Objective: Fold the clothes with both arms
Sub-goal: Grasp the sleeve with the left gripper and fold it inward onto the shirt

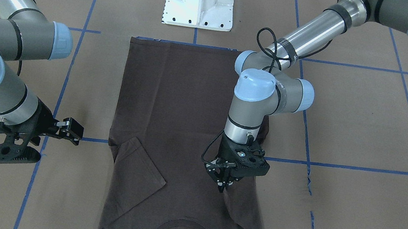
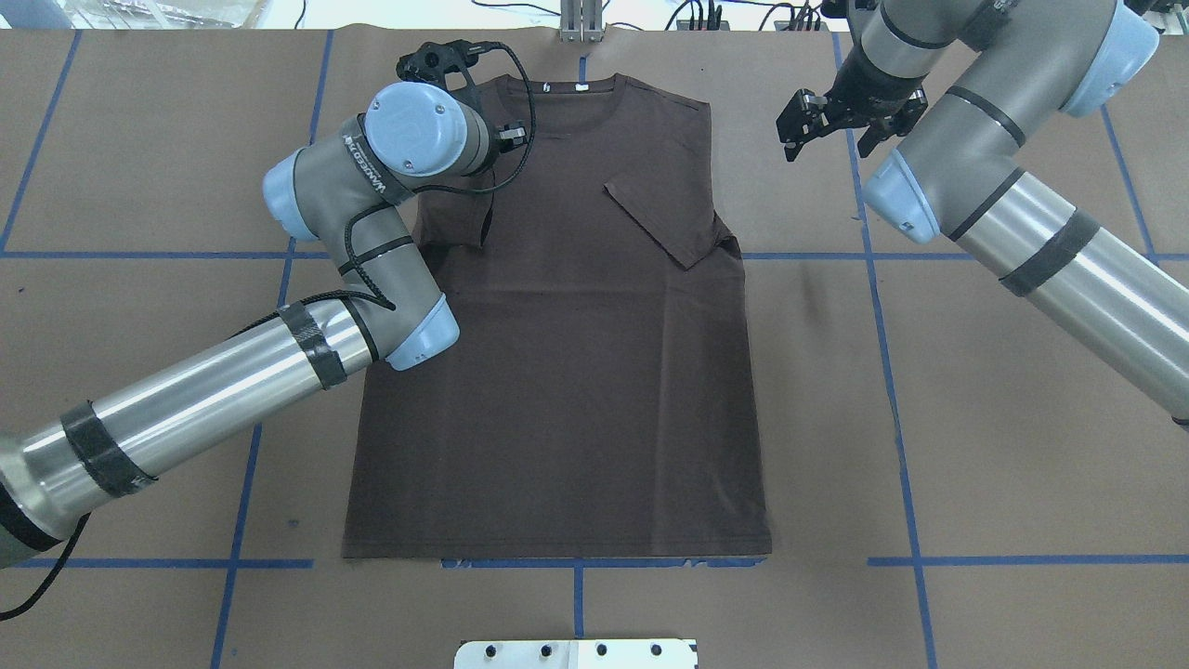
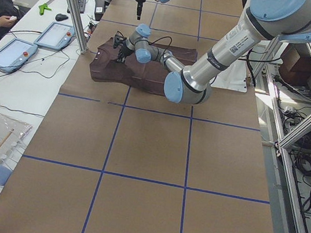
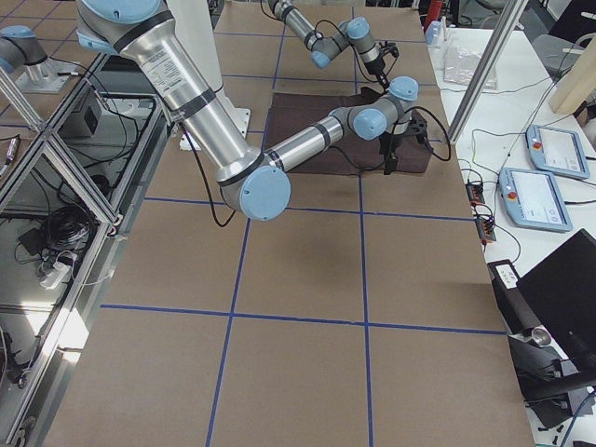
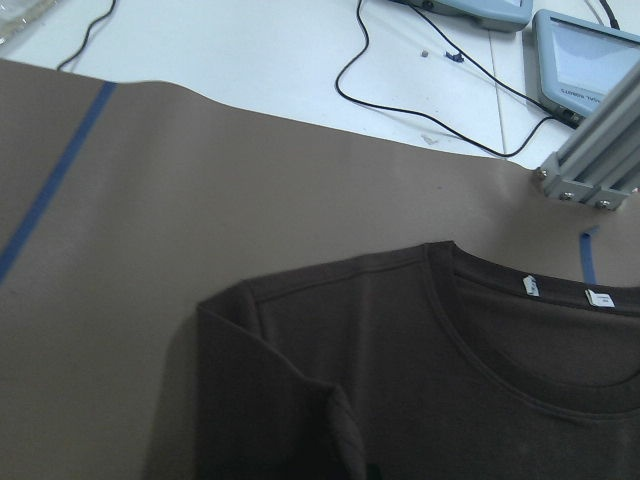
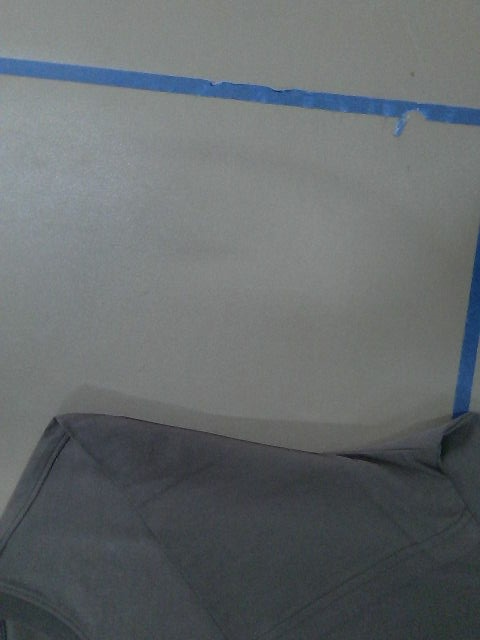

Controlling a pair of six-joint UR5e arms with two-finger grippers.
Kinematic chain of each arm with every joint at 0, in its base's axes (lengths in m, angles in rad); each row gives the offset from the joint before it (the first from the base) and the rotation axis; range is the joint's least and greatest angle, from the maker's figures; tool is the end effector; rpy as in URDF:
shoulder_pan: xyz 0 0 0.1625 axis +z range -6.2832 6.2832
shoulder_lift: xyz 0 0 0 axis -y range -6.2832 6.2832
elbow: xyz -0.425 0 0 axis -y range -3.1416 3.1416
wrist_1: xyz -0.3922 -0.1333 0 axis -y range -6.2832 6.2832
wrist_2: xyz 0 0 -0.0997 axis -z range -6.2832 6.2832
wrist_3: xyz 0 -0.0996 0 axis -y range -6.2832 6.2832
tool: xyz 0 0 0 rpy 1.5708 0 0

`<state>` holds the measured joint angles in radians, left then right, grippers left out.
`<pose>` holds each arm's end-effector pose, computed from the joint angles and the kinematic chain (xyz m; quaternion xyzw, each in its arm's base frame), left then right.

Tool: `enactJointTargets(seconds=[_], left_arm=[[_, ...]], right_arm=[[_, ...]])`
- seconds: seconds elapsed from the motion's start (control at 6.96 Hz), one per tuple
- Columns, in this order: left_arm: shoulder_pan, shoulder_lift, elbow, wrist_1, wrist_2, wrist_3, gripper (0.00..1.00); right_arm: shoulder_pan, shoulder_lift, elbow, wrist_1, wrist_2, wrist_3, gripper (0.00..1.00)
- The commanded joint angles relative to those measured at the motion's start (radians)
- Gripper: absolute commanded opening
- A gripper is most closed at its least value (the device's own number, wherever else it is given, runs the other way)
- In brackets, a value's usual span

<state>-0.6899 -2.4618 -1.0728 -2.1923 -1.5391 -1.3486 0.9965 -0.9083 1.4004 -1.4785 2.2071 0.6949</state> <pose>0.5533 -0.6335 0.2474 0.2264 0.4300 -0.2100 0.8484 -0.3367 -0.6569 0.3241 0.0427 -0.4034 -0.0351 0.9133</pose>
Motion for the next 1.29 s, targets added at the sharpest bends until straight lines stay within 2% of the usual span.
enactJointTargets(seconds=[0.0,0.29,0.43,0.57,0.72,0.86,1.01,1.15], left_arm=[[0.012,-0.006,0.036,-0.058,0.013,0.036,1.0],[0.003,-0.006,0.022,-0.052,0.002,0.045,1.0],[-0.008,0.022,-0.022,-0.043,-0.03,0.095,1.0],[-0.019,0.093,-0.12,-0.044,-0.095,0.117,1.0],[-0.033,0.137,-0.201,-0.043,-0.102,0.118,1.0],[-0.036,0.197,-0.267,-0.037,-0.13,0.12,1.0],[-0.037,0.295,-0.389,-0.002,-0.172,0.168,1.0],[-0.039,0.379,-0.558,0.152,-0.177,0.227,1.0]], right_arm=[[-0.001,0.0,0.0,0.001,-0.001,0.0,1.0],[-0.001,0.0,-0.001,0.001,-0.001,0.003,1.0],[-0.001,-0.003,0.009,0.001,0.0,0.008,1.0],[-0.001,-0.001,0.02,0.0,0.002,0.017,1.0],[-0.009,0.002,0.023,0.001,0.003,0.067,1.0],[-0.024,-0.01,0.057,0.001,0.002,0.081,1.0],[-0.059,-0.052,0.112,0.003,-0.004,0.144,1.0],[-0.109,-0.104,0.206,0.003,-0.012,0.247,1.0]])
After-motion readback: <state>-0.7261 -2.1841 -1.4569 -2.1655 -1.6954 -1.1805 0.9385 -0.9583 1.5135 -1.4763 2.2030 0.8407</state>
